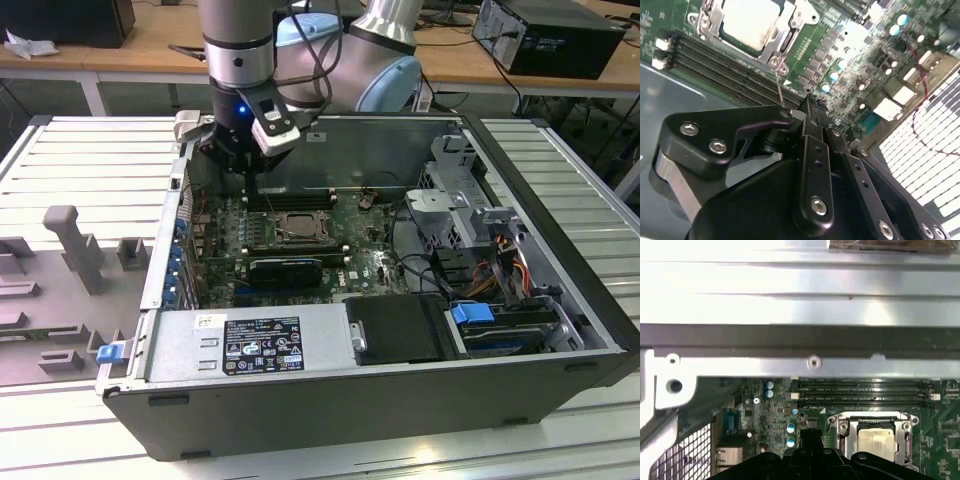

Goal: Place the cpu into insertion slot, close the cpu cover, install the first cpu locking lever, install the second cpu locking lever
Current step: 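Install the first cpu locking lever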

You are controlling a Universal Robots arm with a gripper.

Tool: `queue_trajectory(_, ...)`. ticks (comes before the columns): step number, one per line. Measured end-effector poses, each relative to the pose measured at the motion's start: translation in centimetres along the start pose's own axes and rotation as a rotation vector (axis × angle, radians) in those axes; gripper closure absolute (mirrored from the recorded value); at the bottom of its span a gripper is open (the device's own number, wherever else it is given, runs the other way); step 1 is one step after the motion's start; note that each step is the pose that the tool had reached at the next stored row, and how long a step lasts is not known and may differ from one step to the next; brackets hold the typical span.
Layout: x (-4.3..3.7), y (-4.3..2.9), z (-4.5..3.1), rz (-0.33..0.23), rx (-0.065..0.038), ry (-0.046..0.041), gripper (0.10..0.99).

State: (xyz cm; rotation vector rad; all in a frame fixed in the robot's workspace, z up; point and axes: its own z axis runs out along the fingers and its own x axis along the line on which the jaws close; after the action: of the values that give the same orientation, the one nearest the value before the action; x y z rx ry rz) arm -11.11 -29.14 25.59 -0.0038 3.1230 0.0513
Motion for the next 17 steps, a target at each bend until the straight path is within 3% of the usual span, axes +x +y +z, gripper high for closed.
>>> queue_trajectory(4, -0.69, 0.34, 0.02, -0.005, 0.0, 0.0003, 0.98)
queue_trajectory(8, -1.98, 0.39, 0.05, -0.007, 0.0, 0.0014, 0.98)
queue_trajectory(11, -3.55, 0.41, 0.09, -0.008, 0.0, 0.0042, 0.98)
queue_trajectory(13, -5.43, 0.41, 0.14, -0.009, 0.0, 0.0078, 0.98)
queue_trajectory(16, -6.8, 0.4, 0.17, -0.009, -0.001, 0.01, 0.98)
queue_trajectory(17, -6.88, 0.4, 0.18, -0.009, -0.024, 0.01, 0.98)
